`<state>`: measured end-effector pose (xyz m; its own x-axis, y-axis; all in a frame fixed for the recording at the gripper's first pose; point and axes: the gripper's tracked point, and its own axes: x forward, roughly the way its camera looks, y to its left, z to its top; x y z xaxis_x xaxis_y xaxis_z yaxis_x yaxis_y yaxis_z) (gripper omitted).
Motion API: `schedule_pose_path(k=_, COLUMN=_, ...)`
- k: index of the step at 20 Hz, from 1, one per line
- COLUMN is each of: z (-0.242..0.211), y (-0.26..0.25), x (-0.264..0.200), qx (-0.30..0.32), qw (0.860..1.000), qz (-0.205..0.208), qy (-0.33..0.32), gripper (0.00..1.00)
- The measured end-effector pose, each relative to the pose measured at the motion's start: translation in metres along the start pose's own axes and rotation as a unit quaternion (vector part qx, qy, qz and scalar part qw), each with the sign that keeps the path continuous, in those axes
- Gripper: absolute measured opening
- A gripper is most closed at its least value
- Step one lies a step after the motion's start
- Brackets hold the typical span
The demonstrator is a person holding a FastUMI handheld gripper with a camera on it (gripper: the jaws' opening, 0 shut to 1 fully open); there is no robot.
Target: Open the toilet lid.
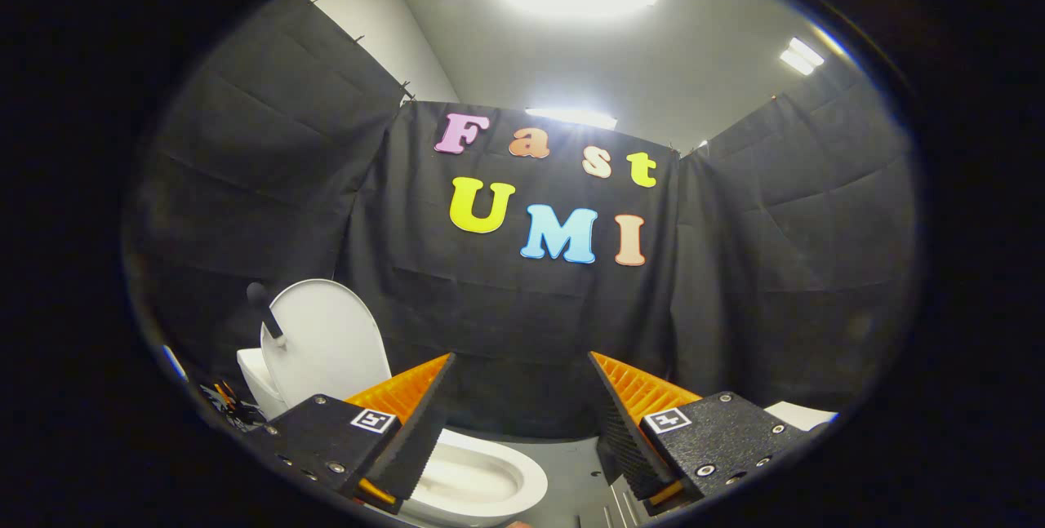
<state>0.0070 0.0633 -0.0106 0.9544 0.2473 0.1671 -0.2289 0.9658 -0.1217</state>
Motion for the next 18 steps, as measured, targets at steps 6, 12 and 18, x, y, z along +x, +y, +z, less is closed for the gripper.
schedule_pose_path(k=6, z=-0.013, y=0.006, x=0.005, qx=0.024, qw=1.000, qz=0.011, qy=0.015, gripper=0.94)
schedule_pose_path(k=12, z=-0.014, y=0.009, x=0.001, qx=0.028, qw=0.999, qz=0.020, qy=0.014, gripper=0.94)
schedule_pose_path(k=18, z=-0.017, y=0.009, x=0.002, qx=0.020, qw=1.000, qz=0.014, qy=0.018, gripper=0.95)
